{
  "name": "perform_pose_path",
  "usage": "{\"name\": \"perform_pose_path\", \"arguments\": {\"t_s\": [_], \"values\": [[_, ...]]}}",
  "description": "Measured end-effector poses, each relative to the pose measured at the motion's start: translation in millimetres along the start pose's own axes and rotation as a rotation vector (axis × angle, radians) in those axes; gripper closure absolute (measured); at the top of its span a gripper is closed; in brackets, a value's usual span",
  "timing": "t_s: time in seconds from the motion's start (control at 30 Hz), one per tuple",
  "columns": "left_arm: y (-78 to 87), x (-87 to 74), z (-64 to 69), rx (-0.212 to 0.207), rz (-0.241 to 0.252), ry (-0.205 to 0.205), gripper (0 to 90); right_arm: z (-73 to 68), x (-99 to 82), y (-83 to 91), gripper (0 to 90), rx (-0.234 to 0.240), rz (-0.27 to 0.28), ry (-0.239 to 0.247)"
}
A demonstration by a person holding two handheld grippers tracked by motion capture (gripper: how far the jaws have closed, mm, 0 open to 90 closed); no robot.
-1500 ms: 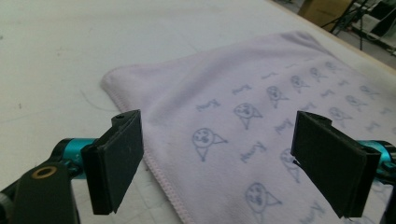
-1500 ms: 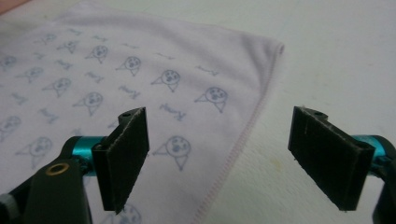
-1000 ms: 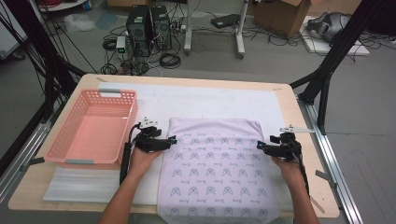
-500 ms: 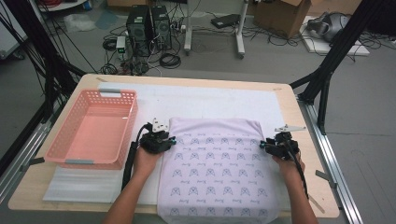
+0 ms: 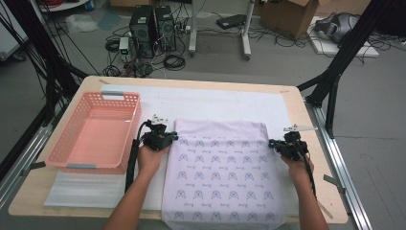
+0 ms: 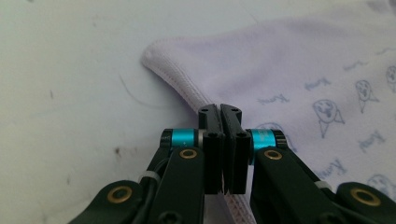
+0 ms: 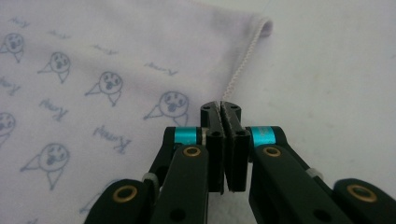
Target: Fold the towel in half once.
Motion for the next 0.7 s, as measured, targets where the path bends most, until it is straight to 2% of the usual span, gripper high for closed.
{"name": "perform_pose_path", "arguments": {"t_s": [0.03,0.1,0.27,0.37,0.43,0.57,0.63,0.67,0.7], "values": [[0.5,4.7,-1.7,-0.001,0.002,0.015,87.5,2.2,2.9,-0.1,89.2,-0.001,0.014,-0.005],[0.2,13.1,-4.3,0.003,0.011,0.019,87.6,6.2,9.5,0.2,89.3,0.003,0.023,-0.026],[0.7,42.0,-11.7,0.011,0.063,0.032,87.6,15.2,31.0,-0.9,89.3,-0.004,0.063,-0.045],[1.8,61.7,-15.4,0.011,0.085,0.026,87.5,21.0,47.9,-1.5,89.2,-0.012,0.098,-0.064],[4.0,71.2,-16.4,-0.003,0.116,0.034,87.5,23.6,57.9,-1.3,89.2,-0.016,0.128,-0.077],[6.3,68.6,-16.3,-0.02,0.111,0.025,87.4,26.1,62.2,-0.6,89.2,0.004,0.147,-0.107],[9.7,62.5,-14.8,-0.04,0.119,0.031,87.4,25.0,60.0,2.0,89.1,0.012,0.155,-0.1],[10.6,60.6,-13.9,-0.048,0.109,0.029,87.4,23.7,58.5,3.9,89.1,0.017,0.156,-0.102],[12.0,57.8,-10.9,-0.047,0.085,0.008,87.3,23.2,57.2,5.3,89.1,0.022,0.162,-0.1]]}}
Point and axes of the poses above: each handheld gripper's, and its own axes: y roughly backward along the jaws, x roughly out of its top, z roughly to its right, the point moved 2 cm from there along -y, roughly forward along the jaws, and after that the axes turned 11 degrees about -x, right-handed, at the moved point
